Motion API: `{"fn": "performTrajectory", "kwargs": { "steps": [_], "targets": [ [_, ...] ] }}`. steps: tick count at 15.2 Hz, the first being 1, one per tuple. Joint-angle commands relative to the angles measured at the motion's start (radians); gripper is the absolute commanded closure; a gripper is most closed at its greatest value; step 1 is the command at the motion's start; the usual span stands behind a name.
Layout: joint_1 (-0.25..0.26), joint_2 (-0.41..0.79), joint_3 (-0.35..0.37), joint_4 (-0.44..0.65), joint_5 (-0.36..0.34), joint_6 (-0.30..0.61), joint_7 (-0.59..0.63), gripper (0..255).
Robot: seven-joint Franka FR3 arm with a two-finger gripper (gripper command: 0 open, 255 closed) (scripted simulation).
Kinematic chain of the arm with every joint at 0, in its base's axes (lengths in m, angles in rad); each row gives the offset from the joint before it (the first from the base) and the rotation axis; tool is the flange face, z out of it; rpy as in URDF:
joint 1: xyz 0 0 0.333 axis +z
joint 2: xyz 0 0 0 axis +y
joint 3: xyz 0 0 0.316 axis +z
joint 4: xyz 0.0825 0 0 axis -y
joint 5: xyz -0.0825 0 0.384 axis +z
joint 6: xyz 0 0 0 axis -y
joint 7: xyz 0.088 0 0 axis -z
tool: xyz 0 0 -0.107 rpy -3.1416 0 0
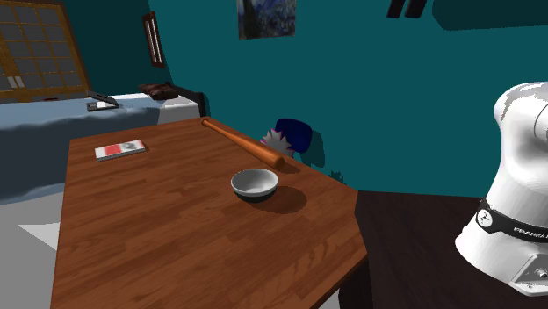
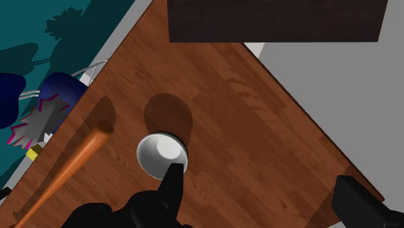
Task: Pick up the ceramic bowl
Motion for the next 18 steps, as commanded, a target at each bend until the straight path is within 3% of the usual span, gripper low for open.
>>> {"fn": "performTrajectory", "kwargs": {
  "steps": [1,10,18],
  "targets": [
    [0.0,0.0,0.0,0.0,0.0,0.0,0.0,0],
    [-0.027,0.181,-0.041,-0.124,-0.047,0.286,0.003,0],
    [-0.056,0.422,-0.074,-0.144,-0.089,0.531,0.013,0]
  ]
}}
